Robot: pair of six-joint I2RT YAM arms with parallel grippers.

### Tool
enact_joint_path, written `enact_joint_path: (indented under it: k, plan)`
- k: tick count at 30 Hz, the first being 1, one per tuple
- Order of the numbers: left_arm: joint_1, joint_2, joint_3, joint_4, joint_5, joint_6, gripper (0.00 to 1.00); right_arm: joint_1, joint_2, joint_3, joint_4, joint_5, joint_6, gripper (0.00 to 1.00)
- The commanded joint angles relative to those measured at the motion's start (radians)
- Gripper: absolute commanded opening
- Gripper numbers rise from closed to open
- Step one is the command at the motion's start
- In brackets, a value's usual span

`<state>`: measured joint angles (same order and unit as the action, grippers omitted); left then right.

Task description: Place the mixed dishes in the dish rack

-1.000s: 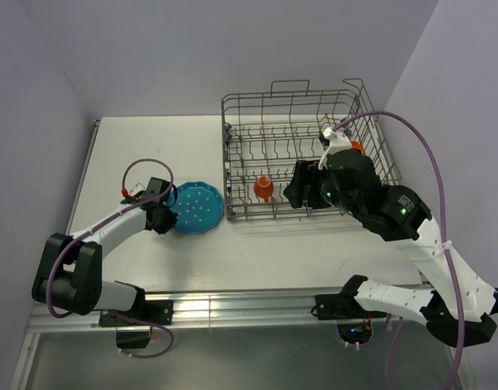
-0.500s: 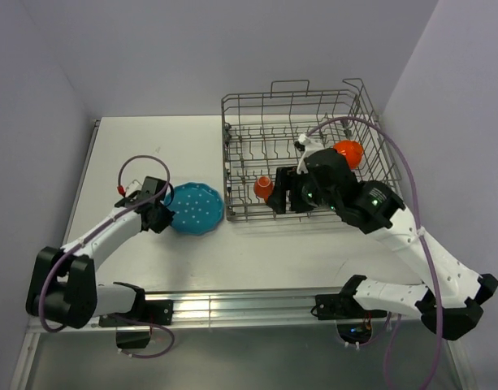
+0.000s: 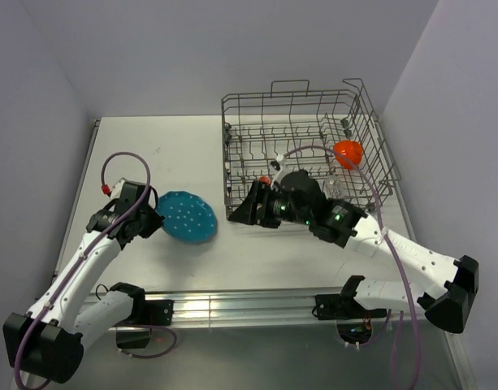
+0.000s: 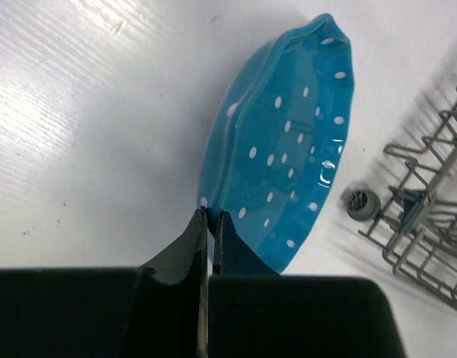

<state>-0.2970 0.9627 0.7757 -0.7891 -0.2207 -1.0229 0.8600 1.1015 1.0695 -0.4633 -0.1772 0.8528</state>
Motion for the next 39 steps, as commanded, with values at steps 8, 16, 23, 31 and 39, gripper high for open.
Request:
enact_joint_path:
  k: [8,16,23,31,39]
  plan:
    - [0.001,-0.157,-0.012,0.001,0.135,0.018,0.00,0.296,-0.098,-0.367,0.678,0.273,0.466,0.73]
    - [0.001,-0.226,-0.033,-0.029,0.187,0.020,0.00,0.399,0.090,-0.615,1.217,0.384,0.735,0.74]
    - [0.001,-0.265,-0.059,-0.025,0.213,0.015,0.00,0.441,0.446,-0.692,1.687,0.413,0.931,0.74]
    - [0.001,-0.282,-0.087,-0.022,0.251,0.018,0.00,0.458,0.828,-0.677,2.126,0.462,1.063,0.73]
    - [0.001,-0.308,-0.095,-0.022,0.294,0.004,0.00,0.458,0.889,-0.654,2.178,0.507,1.060,0.72]
